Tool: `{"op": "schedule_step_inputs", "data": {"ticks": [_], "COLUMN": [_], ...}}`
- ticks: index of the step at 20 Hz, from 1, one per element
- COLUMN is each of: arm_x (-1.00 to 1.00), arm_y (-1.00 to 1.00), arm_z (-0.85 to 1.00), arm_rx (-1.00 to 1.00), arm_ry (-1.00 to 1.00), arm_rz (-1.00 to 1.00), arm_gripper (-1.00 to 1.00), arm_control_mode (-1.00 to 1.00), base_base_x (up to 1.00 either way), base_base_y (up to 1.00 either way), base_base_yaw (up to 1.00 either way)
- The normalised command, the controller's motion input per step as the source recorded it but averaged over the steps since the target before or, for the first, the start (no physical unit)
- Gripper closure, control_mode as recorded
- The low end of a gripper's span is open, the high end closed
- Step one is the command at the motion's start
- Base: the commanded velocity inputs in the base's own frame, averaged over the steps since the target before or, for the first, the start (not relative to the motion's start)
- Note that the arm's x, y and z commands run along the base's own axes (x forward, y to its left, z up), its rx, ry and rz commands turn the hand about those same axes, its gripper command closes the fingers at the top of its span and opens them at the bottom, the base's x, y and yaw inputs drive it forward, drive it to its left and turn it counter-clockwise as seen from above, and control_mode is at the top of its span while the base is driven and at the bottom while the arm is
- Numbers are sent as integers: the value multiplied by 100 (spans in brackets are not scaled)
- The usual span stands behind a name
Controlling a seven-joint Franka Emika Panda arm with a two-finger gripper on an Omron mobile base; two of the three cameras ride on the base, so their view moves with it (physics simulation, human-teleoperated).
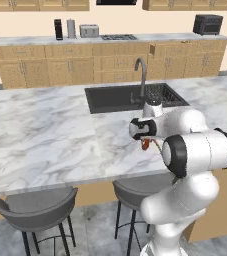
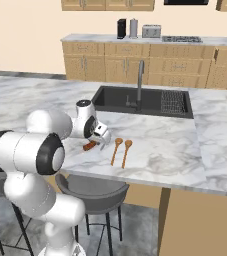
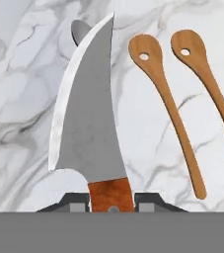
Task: Pick up the metallic utensils from the counter and place them in the open drawer. Make sure not to pick up any wooden utensils.
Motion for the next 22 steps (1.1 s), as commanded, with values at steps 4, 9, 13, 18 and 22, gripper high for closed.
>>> {"op": "schedule_step_inputs", "data": {"ticks": [4,9,13,18,22], "arm_x": [-100,-100,-100,-79,-31], "arm_y": [-44,-20,-1,-5,-12], "arm_z": [100,94,68,70,78], "arm_rx": [-1,-3,-3,-1,0], "arm_ry": [0,5,3,6,15], "arm_rz": [5,6,9,10,12], "arm_gripper": [100,100,100,100,100], "arm_control_mode": [-100,-100,-100,-100,-100], "base_base_x": [0,0,0,0,0], "base_base_y": [0,0,0,0,0], "base_base_yaw": [0,0,0,0,0]}}
